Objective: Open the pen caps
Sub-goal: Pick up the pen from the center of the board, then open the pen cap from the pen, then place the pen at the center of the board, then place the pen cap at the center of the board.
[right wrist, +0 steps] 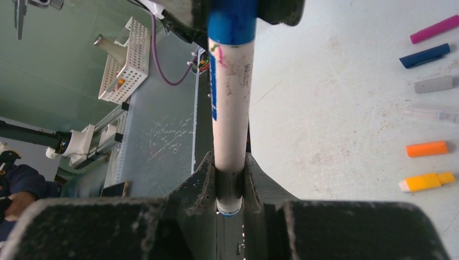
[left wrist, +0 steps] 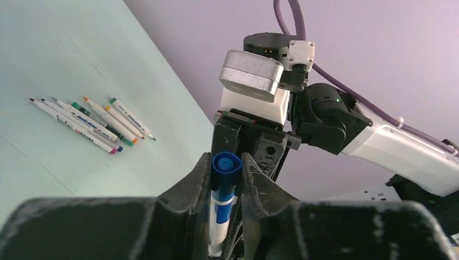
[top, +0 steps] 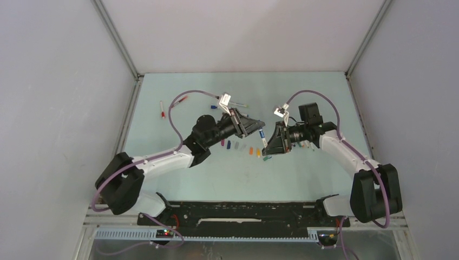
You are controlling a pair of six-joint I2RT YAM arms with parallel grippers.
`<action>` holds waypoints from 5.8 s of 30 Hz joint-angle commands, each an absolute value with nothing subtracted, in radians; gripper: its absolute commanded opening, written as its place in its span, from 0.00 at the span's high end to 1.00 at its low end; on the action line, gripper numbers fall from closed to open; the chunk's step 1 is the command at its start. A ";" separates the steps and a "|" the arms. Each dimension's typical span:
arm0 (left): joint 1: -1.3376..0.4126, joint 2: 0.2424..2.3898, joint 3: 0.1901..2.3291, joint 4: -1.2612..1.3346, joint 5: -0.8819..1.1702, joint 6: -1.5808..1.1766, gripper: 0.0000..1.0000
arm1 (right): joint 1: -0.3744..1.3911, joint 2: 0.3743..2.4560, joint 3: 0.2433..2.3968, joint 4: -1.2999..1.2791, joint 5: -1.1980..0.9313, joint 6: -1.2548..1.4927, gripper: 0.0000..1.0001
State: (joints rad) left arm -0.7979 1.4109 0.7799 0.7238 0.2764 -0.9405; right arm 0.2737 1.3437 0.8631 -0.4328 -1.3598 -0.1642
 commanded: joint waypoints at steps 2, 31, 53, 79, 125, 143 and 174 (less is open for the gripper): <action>-0.793 1.437 0.841 0.807 0.337 -0.966 0.96 | 0.281 1.351 0.905 -0.433 -1.363 -0.167 1.00; -0.400 1.137 0.978 0.542 0.215 -0.780 1.00 | 0.330 1.441 1.025 -0.753 -1.207 -0.492 1.00; -0.563 1.101 0.711 0.328 0.411 -0.664 1.00 | -0.133 1.447 1.062 -0.712 -0.632 -0.432 1.00; -0.821 1.311 0.741 0.330 0.319 -0.631 1.00 | -0.308 1.673 1.072 -0.666 -0.383 -0.346 0.91; -1.081 1.671 1.148 -0.156 0.003 -0.429 0.99 | -0.314 1.674 1.099 -0.725 -0.428 -0.408 0.65; -1.103 1.974 1.500 -0.377 -0.077 -0.410 0.90 | -0.328 1.609 1.100 -0.739 -0.486 -0.428 0.62; -1.103 2.246 1.837 -0.652 -0.143 -0.403 0.71 | -0.330 1.573 1.101 -0.755 -0.553 -0.451 0.62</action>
State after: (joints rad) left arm -1.0973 2.2356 1.7752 -0.6312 -0.1280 -0.4236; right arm -0.3248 1.6154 1.0668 -0.7464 -0.5274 -0.4362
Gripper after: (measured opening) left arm 0.277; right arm 0.382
